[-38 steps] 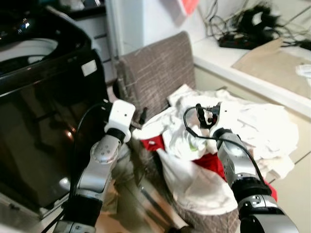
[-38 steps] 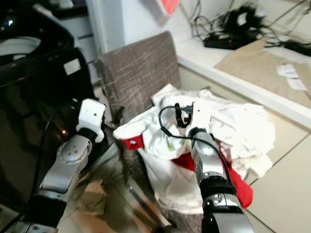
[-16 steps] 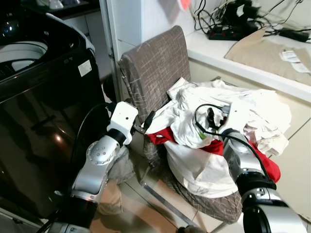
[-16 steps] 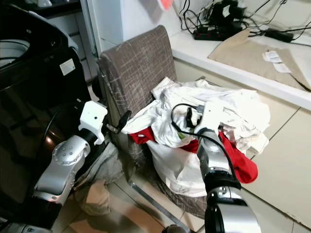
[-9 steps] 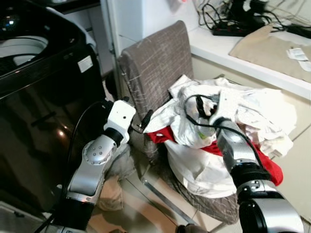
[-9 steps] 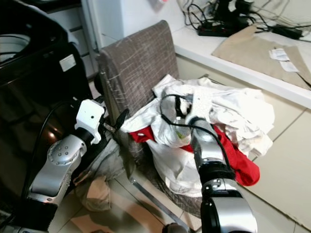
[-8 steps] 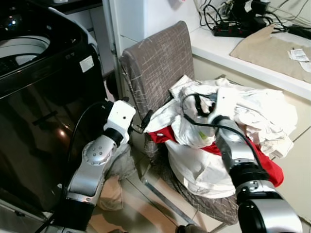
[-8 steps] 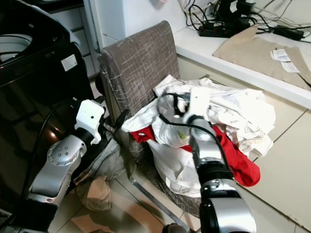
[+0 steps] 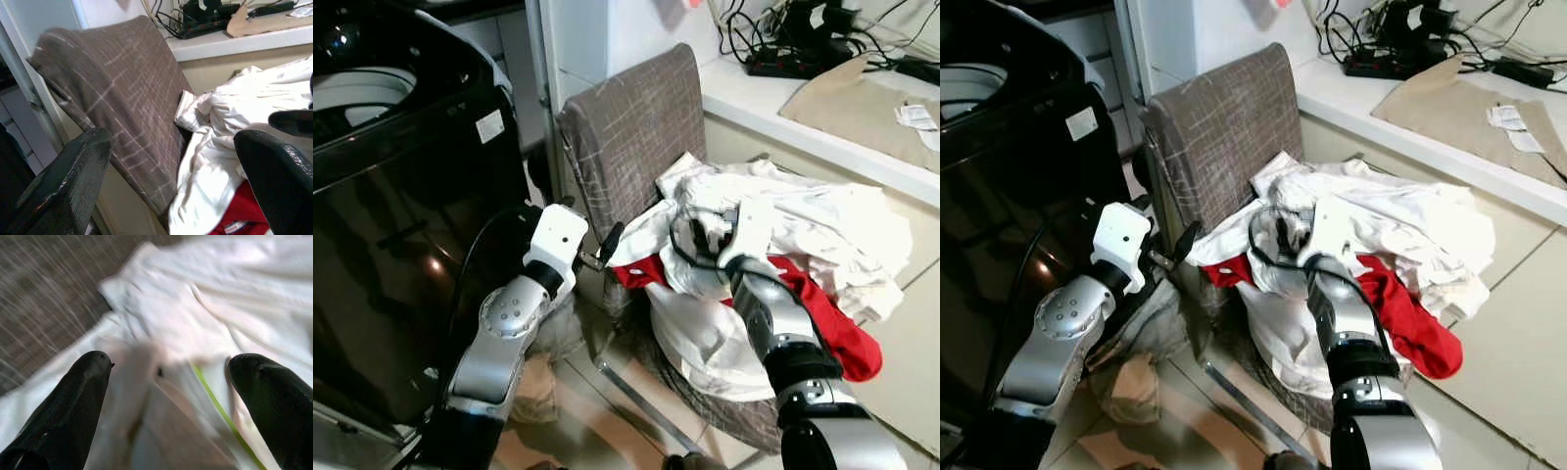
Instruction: Clothes washing
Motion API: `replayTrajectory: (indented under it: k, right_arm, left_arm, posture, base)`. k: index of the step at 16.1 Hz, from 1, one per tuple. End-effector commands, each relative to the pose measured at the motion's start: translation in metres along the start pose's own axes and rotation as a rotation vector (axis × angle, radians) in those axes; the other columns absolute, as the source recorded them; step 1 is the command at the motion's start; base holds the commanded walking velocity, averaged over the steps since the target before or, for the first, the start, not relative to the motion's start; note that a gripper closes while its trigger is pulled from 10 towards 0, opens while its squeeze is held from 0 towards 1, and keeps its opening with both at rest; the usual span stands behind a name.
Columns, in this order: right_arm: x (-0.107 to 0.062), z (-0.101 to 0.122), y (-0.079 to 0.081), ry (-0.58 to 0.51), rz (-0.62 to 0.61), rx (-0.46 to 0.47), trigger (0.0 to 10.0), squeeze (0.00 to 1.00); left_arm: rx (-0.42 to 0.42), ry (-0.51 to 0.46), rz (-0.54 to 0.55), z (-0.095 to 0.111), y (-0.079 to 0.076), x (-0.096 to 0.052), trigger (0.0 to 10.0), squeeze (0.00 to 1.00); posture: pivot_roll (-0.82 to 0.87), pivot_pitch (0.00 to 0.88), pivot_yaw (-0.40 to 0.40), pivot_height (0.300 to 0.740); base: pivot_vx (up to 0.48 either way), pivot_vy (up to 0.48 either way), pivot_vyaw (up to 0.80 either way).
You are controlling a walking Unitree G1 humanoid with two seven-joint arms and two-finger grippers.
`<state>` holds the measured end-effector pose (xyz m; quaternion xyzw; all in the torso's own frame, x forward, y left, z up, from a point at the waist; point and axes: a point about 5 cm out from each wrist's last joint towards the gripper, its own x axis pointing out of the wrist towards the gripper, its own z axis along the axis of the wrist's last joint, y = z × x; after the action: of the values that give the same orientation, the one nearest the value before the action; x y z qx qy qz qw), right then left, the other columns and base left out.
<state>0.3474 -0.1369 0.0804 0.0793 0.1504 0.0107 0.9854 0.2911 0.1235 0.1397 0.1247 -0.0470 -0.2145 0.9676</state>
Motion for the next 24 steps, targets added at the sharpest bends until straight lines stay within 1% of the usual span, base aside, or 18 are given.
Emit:
replayTrajectory:
  k: [1,3,4,5,6,8,9,10,12,13,14,17,19,20,21,22,23,24]
  right_arm:
    - [-0.001,-0.004,-0.006,0.037,-0.044,0.017,10.0,0.0]
    - [-0.002,-0.015,-0.008,0.096,-0.061,0.063,10.0,0.0]
    - [-0.002,-0.029,-0.006,0.184,-0.048,0.127,10.0,0.0]
    - [-0.002,-0.034,-0.005,0.22,-0.044,0.146,10.0,0.0]
    - [-0.001,-0.043,-0.005,0.295,-0.042,0.186,10.0,0.0]
    - [0.001,-0.045,-0.003,0.331,-0.024,0.205,10.0,0.0]
    - [0.002,-0.044,-0.003,0.337,-0.019,0.194,4.2,0.0]
    - [0.004,-0.04,-0.002,0.31,-0.01,0.174,0.0,0.0]
    - [0.009,-0.027,-0.002,0.235,-0.001,0.108,0.0,0.0]
    - [0.012,-0.013,0.0,0.149,0.011,-0.007,0.0,0.0]
    - [0.013,-0.01,0.003,0.13,0.022,-0.015,0.0,0.0]
    - [0.011,-0.017,0.001,0.135,0.029,-0.032,0.0,0.0]
    - [0.007,-0.027,-0.003,0.156,0.029,-0.019,0.0,0.0]
    - [0.007,-0.029,-0.004,0.162,0.029,-0.012,0.0,0.0]
    - [0.006,-0.033,-0.005,0.182,0.018,0.027,0.0,0.0]
    - [0.005,-0.037,-0.005,0.204,0.018,0.089,0.0,0.0]
    - [0.005,-0.038,-0.003,0.214,0.032,0.124,0.0,0.0]
    - [0.006,-0.036,-0.003,0.211,0.037,0.133,0.0,0.0]
  left_arm:
    - [0.0,-0.002,-0.005,0.003,-0.001,-0.003,10.0,0.0]
    - [-0.007,0.011,-0.005,0.002,-0.001,-0.008,10.0,0.0]
    - [0.002,0.029,-0.016,0.001,0.0,-0.014,10.0,0.0]
    - [0.004,0.033,-0.018,0.001,0.0,-0.015,10.0,0.0]
    - [0.012,0.038,-0.018,0.003,0.002,-0.016,10.0,0.0]
    - [0.017,0.038,-0.014,0.005,0.004,-0.016,10.0,0.0]
    - [0.016,0.036,-0.012,0.006,0.005,-0.015,10.0,0.0]
    - [0.019,0.035,-0.012,0.007,0.005,-0.013,10.0,0.0]
    - [0.019,0.025,-0.008,0.009,0.005,-0.008,10.0,0.0]
    - [0.015,0.016,-0.006,0.011,0.004,-0.005,10.0,0.0]
    - [0.018,0.011,-0.008,0.011,0.003,-0.001,10.0,0.0]
    - [0.009,0.015,-0.015,0.009,-0.003,0.001,10.0,0.0]
    - [0.005,0.033,-0.039,0.004,-0.011,-0.001,10.0,0.0]
    - [0.004,0.034,-0.04,0.004,-0.012,-0.001,10.0,0.0]
    - [0.002,0.035,-0.041,0.004,-0.012,0.0,10.0,0.0]
    - [0.003,0.035,-0.04,0.004,-0.011,-0.001,10.0,0.0]
    - [0.005,0.036,-0.039,0.004,-0.01,-0.001,10.0,0.0]
    - [0.007,0.036,-0.038,0.004,-0.009,-0.001,10.0,0.0]
  posture:
    - [-0.04,0.041,-0.038,0.732]
    - [-0.03,0.062,-0.03,0.732]
    - [-0.01,0.076,-0.021,0.732]
    - [-0.01,0.08,-0.018,0.732]
    - [-0.01,0.082,-0.016,0.732]
    - [0.01,0.077,-0.014,0.732]
    - [0.01,0.067,-0.017,0.732]
    - [0.01,0.055,-0.018,0.732]
    - [0.01,0.037,-0.022,0.732]
    - [0.0,0.022,-0.025,0.732]
    - [-0.01,0.014,-0.026,0.732]
    - [-0.02,0.012,-0.031,0.732]
    - [-0.02,0.022,-0.03,0.732]
    - [-0.02,0.022,-0.03,0.732]
    - [-0.03,0.027,-0.029,0.732]
    - [-0.03,0.036,-0.026,0.732]
    - [-0.03,0.039,-0.024,0.732]
    - [-0.02,0.043,-0.023,0.732]
  base:
    - [0.0,0.0,0.0]
    - [0.0,0.0,0.0]
    - [0.0,0.0,0.0]
    - [0.0,0.0,0.0]
    - [0.0,0.0,0.0]
    - [0.0,0.0,0.0]
    - [0.0,0.0,0.0]
    - [0.0,0.0,0.0]
    - [0.0,0.0,0.0]
    - [0.0,0.0,0.0]
    - [0.0,0.0,0.0]
    - [0.0,0.0,0.0]
    - [0.0,0.0,0.0]
    - [0.0,0.0,0.0]
    - [0.0,0.0,0.0]
    - [0.0,0.0,0.0]
    - [0.0,0.0,0.0]
    - [0.0,0.0,0.0]
